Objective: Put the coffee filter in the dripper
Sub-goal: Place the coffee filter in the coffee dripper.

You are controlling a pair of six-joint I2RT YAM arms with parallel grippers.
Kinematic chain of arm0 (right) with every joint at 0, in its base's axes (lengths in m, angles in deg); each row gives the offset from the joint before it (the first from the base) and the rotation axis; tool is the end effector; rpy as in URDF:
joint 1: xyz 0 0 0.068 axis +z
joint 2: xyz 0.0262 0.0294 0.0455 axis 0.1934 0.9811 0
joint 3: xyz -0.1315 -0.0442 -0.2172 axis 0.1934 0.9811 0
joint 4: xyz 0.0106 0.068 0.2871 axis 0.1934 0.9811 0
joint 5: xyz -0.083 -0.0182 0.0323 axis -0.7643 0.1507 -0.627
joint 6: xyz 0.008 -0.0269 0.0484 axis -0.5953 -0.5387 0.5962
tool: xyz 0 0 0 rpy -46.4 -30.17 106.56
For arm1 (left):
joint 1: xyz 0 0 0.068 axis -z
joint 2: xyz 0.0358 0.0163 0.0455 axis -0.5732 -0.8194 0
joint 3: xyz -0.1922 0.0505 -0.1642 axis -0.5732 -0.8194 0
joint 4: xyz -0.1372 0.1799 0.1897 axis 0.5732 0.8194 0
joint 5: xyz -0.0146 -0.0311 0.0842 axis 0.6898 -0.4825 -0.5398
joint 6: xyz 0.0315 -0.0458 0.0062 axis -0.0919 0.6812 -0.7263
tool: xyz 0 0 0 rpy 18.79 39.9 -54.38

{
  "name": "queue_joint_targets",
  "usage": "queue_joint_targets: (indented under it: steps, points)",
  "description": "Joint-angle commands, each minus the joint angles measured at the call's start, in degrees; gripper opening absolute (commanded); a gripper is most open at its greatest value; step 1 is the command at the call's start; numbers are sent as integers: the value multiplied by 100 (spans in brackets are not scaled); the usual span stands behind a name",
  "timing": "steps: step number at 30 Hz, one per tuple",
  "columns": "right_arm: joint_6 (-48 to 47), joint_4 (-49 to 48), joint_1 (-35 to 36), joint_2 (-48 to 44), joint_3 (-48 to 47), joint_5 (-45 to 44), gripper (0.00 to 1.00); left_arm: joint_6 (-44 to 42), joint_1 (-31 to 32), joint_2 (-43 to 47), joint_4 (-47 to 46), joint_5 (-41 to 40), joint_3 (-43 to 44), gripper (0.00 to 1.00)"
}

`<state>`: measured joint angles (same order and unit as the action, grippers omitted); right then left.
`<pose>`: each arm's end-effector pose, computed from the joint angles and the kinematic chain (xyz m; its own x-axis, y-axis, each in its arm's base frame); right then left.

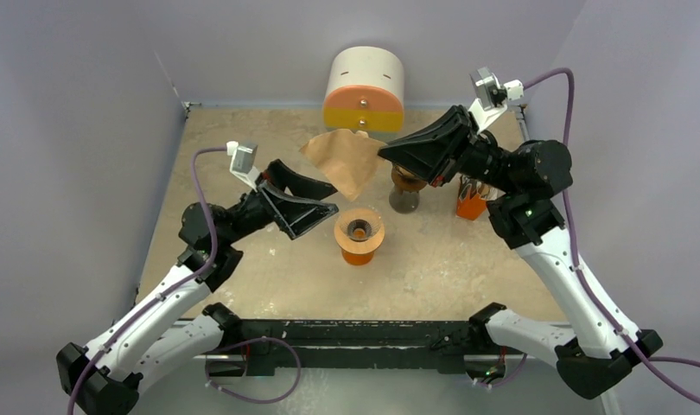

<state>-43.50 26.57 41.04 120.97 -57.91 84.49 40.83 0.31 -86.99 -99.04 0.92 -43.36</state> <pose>0.1853 0.1376 0.5252 -0.2203 0.4697 -0.8549 -0.9666 0.0126 0.2559 0.1734 -0.1472 0.3795 -0.5521 -0.4973 -0.6693 0.7670 0.0118 -0.6415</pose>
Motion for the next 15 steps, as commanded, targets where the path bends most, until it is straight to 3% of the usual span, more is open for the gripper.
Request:
queue_joint_targets:
  steps: [1, 15]
  points:
    - [202, -836, 223, -76, 150, -488, 0, 360, 5, -70, -1622, -361, -167, 90]
    - [147, -1384, 756, 193, 296, -832, 0, 925, 6, -770, -3233, -493, -19, 85]
